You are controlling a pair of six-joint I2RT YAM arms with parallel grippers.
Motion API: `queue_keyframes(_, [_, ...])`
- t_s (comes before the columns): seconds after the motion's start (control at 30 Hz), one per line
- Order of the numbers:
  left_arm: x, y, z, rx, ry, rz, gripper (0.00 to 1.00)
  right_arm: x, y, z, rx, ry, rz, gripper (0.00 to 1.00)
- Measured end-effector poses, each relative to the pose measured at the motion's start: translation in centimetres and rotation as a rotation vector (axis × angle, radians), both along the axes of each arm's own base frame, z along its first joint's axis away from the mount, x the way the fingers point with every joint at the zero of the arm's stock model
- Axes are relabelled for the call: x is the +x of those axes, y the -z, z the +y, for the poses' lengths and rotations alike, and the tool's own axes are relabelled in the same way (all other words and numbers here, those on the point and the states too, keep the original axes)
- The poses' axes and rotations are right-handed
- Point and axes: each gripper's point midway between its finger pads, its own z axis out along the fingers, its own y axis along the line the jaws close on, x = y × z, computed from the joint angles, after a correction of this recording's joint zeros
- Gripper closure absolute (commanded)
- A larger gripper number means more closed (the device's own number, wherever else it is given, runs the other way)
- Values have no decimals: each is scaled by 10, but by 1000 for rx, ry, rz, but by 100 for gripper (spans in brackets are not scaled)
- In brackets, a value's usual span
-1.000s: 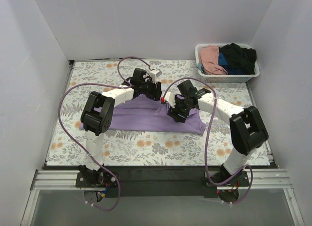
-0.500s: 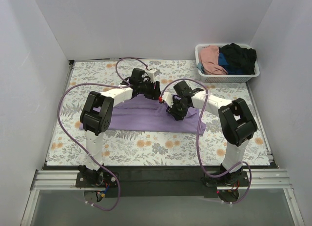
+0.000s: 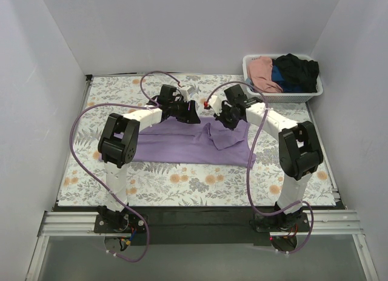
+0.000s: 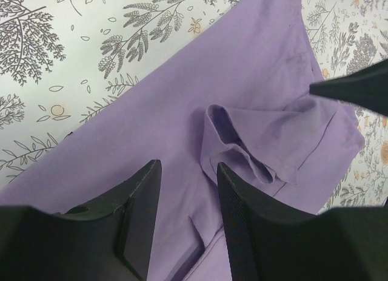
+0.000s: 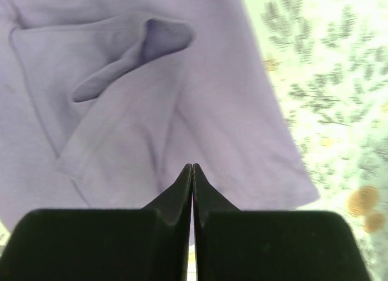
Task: Fold and stack the t-shirts
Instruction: Fold the tshirt
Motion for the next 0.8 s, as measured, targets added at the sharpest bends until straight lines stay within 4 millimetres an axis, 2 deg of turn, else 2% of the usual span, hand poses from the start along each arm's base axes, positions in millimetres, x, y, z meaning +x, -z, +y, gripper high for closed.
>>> queue_keyframes(0.03, [0,0,0,-1,1,0,59,6,-5,-1,4,6,-15,99])
queue_keyframes(0.1, [-1,0,0,-3,4,1,59,13,-14,-2,14,8,-33,92])
queue_keyframes(0.2, [-1,-1,-1,-4,6,1,59,14,-24,1,39,-20,-27,82])
queue_keyframes(0.27, [-1,-1,-1,-5,5,0,59,5,-21,5,43,-47,2,78])
queue_keyframes(0.3, [0,-1,-1,-6,5,-2,59,-2,-18,8,42,-59,20,72])
queue_keyframes(0.43, [0,-2,-2,-11,1,-1,58,-39,-2,21,35,-103,115,61])
queue_keyframes(0.57, [0,-2,-2,-14,-3,4,58,-67,11,30,28,-122,190,59])
queue_keyframes(0.8, [-1,-1,-2,-16,-7,11,58,-73,19,27,27,-88,228,61])
